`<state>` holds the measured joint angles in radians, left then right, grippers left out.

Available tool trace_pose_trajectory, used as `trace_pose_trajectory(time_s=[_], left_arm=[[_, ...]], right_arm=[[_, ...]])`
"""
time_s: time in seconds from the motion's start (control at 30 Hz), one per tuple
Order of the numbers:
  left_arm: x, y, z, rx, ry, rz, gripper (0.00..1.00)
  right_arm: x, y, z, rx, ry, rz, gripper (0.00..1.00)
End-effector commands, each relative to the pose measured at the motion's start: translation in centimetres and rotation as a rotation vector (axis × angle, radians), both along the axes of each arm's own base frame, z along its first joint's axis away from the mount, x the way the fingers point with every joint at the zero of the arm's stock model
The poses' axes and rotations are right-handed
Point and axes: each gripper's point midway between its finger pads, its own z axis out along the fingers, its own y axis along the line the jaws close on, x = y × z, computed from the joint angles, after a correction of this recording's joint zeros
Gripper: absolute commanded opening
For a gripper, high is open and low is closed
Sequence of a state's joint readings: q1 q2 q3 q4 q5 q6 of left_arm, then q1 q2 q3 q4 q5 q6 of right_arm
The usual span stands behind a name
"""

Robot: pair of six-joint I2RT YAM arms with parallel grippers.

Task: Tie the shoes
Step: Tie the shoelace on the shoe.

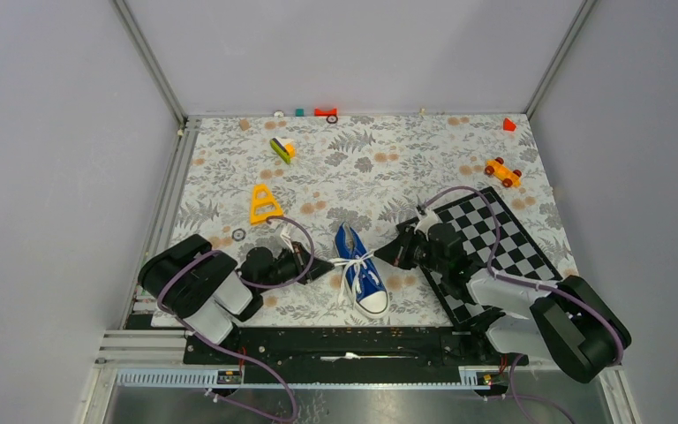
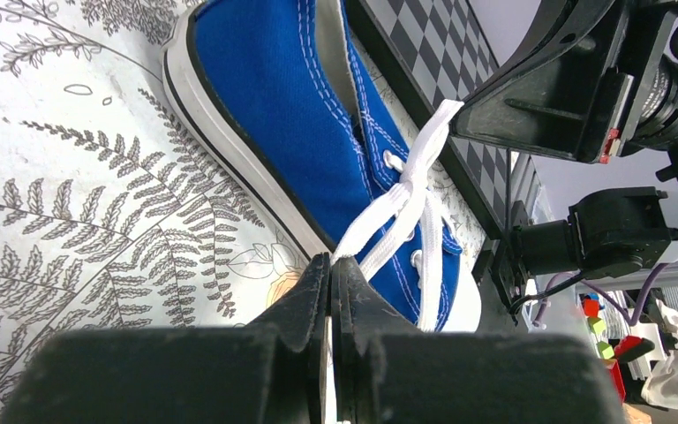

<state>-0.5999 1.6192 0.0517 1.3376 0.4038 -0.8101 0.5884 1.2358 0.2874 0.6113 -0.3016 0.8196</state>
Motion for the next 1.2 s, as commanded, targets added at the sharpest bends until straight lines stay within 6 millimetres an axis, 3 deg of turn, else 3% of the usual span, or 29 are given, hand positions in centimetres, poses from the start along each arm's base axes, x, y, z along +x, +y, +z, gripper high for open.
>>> trace_pose_trajectory(time_s=[0.0,0.3,0.53,0.77,1.0,1.17], left_arm=[[0.6,1.1,0.4,0.008,-0.042,0.046,0.00],[0.6,1.7,-0.7,0.015,-0.005,0.082,0.00],[-1.0,2.6,-3.3,0.061,0.087,0.084,0.00],[-0.8,1.8,0.1,-0.015,0.012,0.051,0.00],[0.2,2.3,2.0,0.060,-0.065,0.077,0.00],[0.6,4.4,1.2,0.153,-0.088,0.162,0.00]], right_arm=[[1.3,-1.8,0.5,-0.025,-0.059,-0.098,0.00],[1.5,-3.9,-1.2,-0.091,-0.044,-0.174,0.00],[1.2,-5.1,-3.0,-0.106,-0.006,-0.196,0.00],[1.8,-4.8,-0.2,-0.071,-0.045,-0.186,0.00],[2.4,-5.1,2.1,-0.086,-0.100,-0.196,0.00],[2.5,-5.7,1.6,-0.103,-0.093,-0.221,0.00]])
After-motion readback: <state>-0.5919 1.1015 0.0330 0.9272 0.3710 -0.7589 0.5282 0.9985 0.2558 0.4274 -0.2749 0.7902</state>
